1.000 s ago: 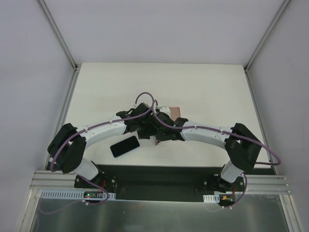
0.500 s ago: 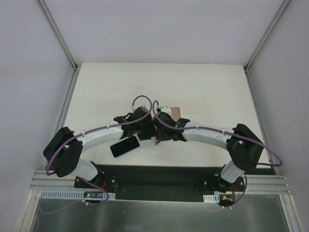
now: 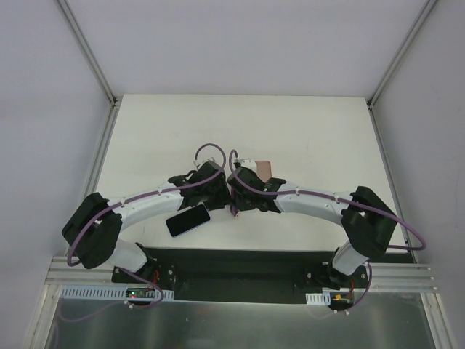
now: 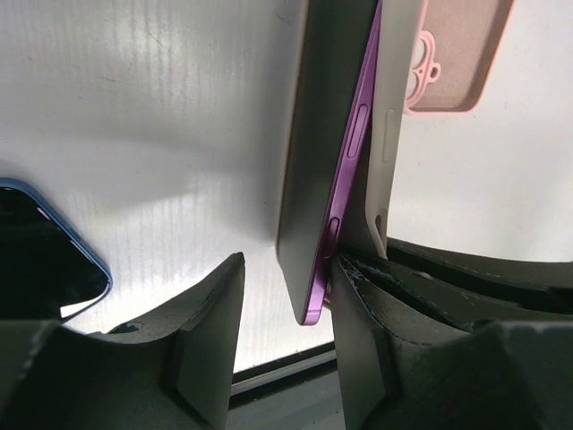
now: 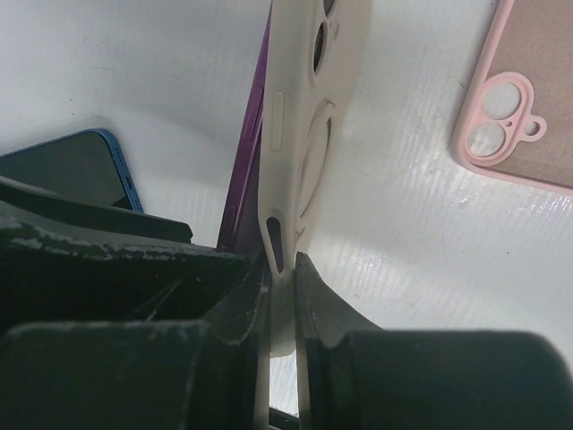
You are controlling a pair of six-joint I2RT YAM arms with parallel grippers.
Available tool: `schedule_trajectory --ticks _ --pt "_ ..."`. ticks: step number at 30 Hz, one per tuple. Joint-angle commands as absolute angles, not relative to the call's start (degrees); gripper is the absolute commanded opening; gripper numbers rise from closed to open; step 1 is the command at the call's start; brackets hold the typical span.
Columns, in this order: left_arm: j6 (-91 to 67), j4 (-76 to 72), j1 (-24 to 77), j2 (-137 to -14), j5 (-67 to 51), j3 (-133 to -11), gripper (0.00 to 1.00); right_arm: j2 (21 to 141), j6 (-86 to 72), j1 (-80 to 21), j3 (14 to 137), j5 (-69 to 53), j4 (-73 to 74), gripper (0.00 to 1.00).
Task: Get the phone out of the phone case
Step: Remove the phone case from the phone.
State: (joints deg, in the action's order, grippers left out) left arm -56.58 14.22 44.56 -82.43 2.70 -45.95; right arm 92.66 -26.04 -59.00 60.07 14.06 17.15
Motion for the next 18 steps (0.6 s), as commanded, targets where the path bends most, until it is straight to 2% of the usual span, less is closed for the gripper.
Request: schedule_trajectory --ticks 1,10,18 --pt "-53.7 32.2 42.4 -90.3 23.7 -40.7 0.4 81.4 -28.8 -60.8 64.2 6.4 10.5 0.01" --pt "-51.5 31.3 43.2 -91.4 22.2 -43.0 0.41 82.1 -28.7 -60.2 64.4 4.7 9.5 0.01" --pt "-47.1 20.7 43.2 -87.5 14.2 -39.6 0.41 81.7 -29.0 -59.9 63.4 4.8 9.2 0.01"
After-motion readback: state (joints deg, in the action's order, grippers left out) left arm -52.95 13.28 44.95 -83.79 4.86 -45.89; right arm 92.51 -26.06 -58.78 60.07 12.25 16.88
